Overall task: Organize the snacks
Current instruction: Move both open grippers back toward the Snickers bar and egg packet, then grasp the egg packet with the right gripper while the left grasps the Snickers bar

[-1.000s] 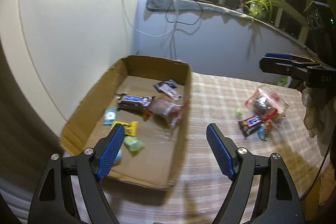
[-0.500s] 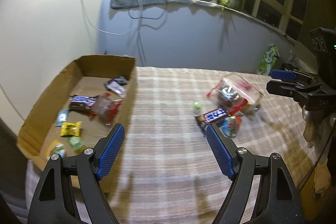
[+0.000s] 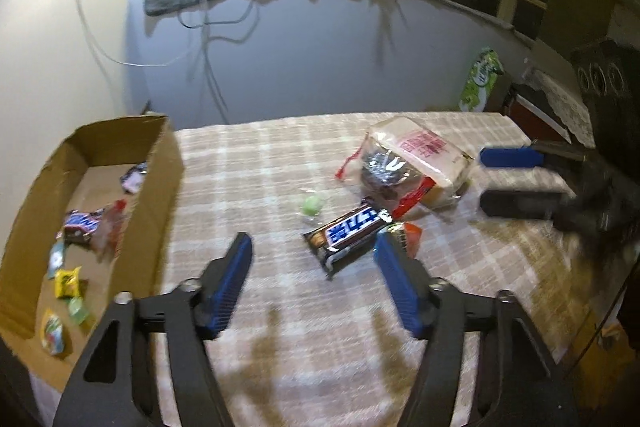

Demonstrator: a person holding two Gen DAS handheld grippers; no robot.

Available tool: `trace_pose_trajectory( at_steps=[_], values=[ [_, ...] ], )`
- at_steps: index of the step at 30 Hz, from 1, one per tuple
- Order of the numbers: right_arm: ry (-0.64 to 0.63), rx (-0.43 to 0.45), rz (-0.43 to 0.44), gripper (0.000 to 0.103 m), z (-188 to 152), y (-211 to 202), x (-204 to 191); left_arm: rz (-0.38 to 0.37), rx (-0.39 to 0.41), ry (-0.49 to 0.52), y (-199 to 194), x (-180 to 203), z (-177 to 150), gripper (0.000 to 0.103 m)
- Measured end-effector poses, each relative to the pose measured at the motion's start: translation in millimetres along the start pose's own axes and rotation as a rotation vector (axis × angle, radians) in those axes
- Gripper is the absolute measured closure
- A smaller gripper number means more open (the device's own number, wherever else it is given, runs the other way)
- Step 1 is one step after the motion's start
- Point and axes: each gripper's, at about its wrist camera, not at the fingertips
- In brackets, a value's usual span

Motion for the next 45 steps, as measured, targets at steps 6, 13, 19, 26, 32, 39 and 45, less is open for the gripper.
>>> trace_pose_trajectory(
  at_steps=[6,13,19,26,32,39,45],
  values=[
    [-0.068,-0.089,0.010,0.033,-18,35,-14,-0.046,-0.064,0.037,30,9,9,0.049],
    [-0.125,-0.131,0.008,0.042,-22,58,-17,-0.055,-0.140,0.092,56,13,11,0.053],
    [-0.173,-0.157,-0.006,0.046,-21,68,-20,-0.073,-0.161,0.155,68,21,11,0.056],
    [-0.225,-0.196,-0.006,0.066,-26,74,-27,-0.110,-0.190,0.179,73,24,16,0.057],
    [-0.213,-0.212,-0.010,0.077,-31,66,-16,-0.132,-0.209,0.187,71,25,13,0.061],
    [-0.143,-0.197,-0.047,0.080,-38,48,8,-0.067,-0.245,0.286,82,38,7,0.054],
    [-0.103,-0.181,-0.055,0.080,-44,41,19,-0.047,-0.199,0.187,77,31,-3,0.066]
  ],
)
Point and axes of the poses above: each gripper's, at about its wrist camera, not at the fingertips, and y roughly the way its jaws point, x to its right, z to its top, and after that the axes turned 4 degrees about x, right-handed
